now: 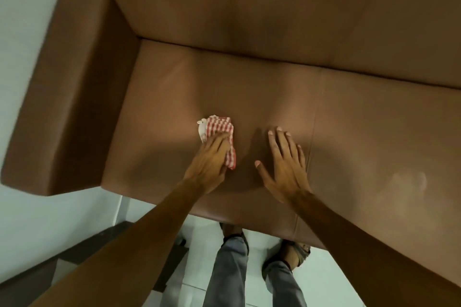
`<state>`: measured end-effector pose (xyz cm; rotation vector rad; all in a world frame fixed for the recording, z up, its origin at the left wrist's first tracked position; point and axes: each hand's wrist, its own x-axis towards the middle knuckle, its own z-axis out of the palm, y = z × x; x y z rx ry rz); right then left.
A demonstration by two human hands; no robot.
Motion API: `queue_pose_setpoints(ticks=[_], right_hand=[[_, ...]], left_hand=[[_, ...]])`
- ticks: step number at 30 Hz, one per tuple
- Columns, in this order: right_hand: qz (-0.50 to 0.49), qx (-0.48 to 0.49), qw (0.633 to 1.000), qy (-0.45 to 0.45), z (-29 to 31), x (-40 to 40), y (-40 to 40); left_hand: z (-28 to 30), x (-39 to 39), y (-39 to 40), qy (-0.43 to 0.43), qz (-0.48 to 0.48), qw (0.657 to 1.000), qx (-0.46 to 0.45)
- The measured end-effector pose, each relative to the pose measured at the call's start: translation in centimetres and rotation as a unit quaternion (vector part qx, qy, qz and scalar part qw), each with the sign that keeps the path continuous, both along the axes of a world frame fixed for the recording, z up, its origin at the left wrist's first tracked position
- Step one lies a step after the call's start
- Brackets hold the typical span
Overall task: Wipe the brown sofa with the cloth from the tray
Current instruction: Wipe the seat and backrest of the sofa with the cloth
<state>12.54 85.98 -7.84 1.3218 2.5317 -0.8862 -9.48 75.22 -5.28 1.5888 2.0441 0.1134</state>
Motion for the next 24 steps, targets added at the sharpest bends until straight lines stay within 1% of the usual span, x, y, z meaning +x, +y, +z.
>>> queue_pose_setpoints(ticks=[2, 4, 6, 8, 11, 13, 14, 17, 18, 19, 20, 22, 24], right_hand=[[0.006, 0.002, 1.000, 0.002, -1.6, 0.1, -0.8], [0.015, 0.019, 1.000, -0.007, -3.3, 0.2, -1.5], [0.023, 0.059, 0.998, -0.018, -4.9, 0.4, -2.2], [0.023, 0.106, 0.994, -0.016, -6.0, 0.6, -2.7], [0.011, 0.146, 0.989, 0.001, -7.3, 0.6, -3.0], [0.000, 0.158, 0.987, 0.008, -7.6, 0.3, -3.1], [-0.006, 0.159, 0.987, 0.011, -7.7, 0.3, -3.1], [-0.012, 0.161, 0.987, 0.016, -7.7, 0.3, -3.2], [-0.011, 0.161, 0.987, 0.014, -7.7, 0.3, -3.2], [-0.011, 0.160, 0.987, 0.010, -7.7, 0.2, -3.1], [-0.011, 0.159, 0.987, 0.008, -7.6, 0.3, -3.1], [-0.011, 0.158, 0.987, 0.007, -7.4, 0.1, -3.2], [-0.014, 0.154, 0.988, 0.010, -7.1, -0.1, -3.3]], left_hand=[[-2.1, 0.9, -1.5, -0.012, -0.007, 1.000, -0.019], [-3.7, 1.8, -2.1, -0.005, 0.015, 1.000, 0.008], [-4.8, 2.5, -1.5, 0.036, 0.064, 0.996, 0.046], [-5.6, 2.6, 0.4, 0.087, 0.117, 0.985, 0.090], [-7.1, 2.3, 3.5, 0.118, 0.131, 0.979, 0.102], [-7.8, 2.3, 3.2, 0.119, 0.114, 0.980, 0.115], [-7.9, 2.5, 2.2, 0.105, 0.090, 0.983, 0.119], [-7.3, 2.0, -2.9, 0.073, -0.028, 0.992, 0.101], [-7.1, 1.0, -4.0, 0.071, -0.055, 0.992, 0.091], [-6.9, -0.4, -4.4, 0.078, -0.059, 0.992, 0.085], [-6.5, -1.8, -4.0, 0.095, -0.035, 0.991, 0.084], [-5.8, -4.7, -1.1, 0.136, 0.070, 0.984, 0.090], [-5.6, -6.5, 3.2, 0.146, 0.141, 0.975, 0.095]])
